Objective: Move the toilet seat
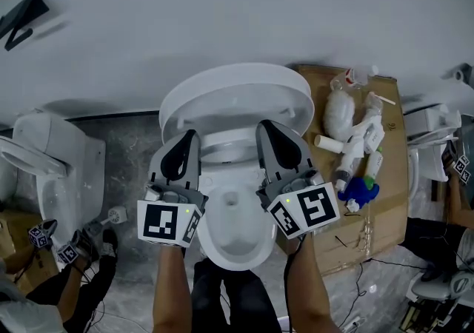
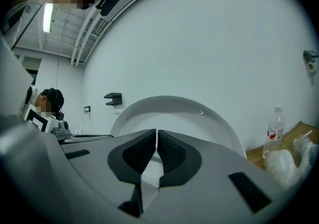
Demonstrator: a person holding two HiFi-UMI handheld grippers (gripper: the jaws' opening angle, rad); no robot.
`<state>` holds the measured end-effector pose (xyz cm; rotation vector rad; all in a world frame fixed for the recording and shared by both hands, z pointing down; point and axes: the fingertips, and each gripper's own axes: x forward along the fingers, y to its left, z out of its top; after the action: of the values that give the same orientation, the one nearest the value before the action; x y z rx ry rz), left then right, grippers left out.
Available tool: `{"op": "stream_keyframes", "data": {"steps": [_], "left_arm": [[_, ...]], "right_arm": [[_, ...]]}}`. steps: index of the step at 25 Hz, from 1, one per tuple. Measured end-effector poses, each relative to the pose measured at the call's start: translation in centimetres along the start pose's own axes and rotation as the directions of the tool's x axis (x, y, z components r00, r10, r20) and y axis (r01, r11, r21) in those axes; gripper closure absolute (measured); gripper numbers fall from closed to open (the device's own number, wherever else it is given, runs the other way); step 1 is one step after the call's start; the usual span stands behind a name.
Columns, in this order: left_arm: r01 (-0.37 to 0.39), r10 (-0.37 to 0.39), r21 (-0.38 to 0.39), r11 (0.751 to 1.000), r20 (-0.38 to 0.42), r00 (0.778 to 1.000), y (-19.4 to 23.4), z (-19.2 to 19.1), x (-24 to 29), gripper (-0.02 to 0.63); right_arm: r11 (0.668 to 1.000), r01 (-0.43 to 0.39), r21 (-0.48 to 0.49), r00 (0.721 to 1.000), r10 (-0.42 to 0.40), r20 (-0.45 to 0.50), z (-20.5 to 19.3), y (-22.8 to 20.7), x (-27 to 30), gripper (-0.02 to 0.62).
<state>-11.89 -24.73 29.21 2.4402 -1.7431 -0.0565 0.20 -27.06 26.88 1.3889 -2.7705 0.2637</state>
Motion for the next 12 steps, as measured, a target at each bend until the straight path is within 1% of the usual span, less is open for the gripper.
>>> {"op": "stream_keyframes", "data": {"steps": [12], "left_arm": [[0.002,-0.002,0.001,1.000,-0.001,1.000,0.28,0.03,0.55,0.597]], "right_arm": [[1.000,0.006,0.009,1.000,-0.006,0.003,0.04,-0.32,0.59,0.574]]}}
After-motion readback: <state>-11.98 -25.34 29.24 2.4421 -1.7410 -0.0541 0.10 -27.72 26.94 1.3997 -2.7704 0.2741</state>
